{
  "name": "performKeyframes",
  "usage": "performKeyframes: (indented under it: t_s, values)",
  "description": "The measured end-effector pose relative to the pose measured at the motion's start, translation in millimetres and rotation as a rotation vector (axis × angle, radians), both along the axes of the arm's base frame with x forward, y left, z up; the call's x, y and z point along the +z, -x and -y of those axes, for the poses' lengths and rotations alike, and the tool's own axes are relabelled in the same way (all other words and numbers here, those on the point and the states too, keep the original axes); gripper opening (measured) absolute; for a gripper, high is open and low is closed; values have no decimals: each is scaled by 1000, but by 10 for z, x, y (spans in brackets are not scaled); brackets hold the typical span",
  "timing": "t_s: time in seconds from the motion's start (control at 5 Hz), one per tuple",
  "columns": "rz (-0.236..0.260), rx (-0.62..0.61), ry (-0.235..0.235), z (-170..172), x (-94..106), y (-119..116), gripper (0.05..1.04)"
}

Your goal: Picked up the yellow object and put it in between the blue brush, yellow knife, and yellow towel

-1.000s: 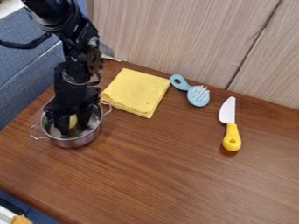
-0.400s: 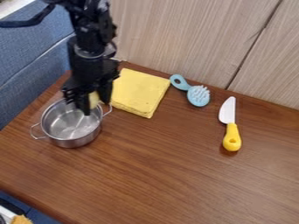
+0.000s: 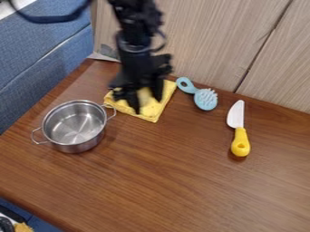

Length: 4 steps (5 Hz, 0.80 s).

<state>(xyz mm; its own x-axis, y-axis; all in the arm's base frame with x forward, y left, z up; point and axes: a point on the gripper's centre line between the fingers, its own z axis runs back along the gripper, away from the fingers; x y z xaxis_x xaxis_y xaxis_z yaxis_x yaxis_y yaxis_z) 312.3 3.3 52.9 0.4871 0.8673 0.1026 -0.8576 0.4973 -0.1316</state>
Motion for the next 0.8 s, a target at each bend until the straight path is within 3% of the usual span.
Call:
performKeyframes:
  t_s: [0.4, 0.6, 0.8]
  values:
    - [-62, -14, 11, 360, -361, -372, 591]
    - [-86, -17, -13, 398, -563, -453, 591]
    - [-77, -17, -26, 417, -585, -518, 591]
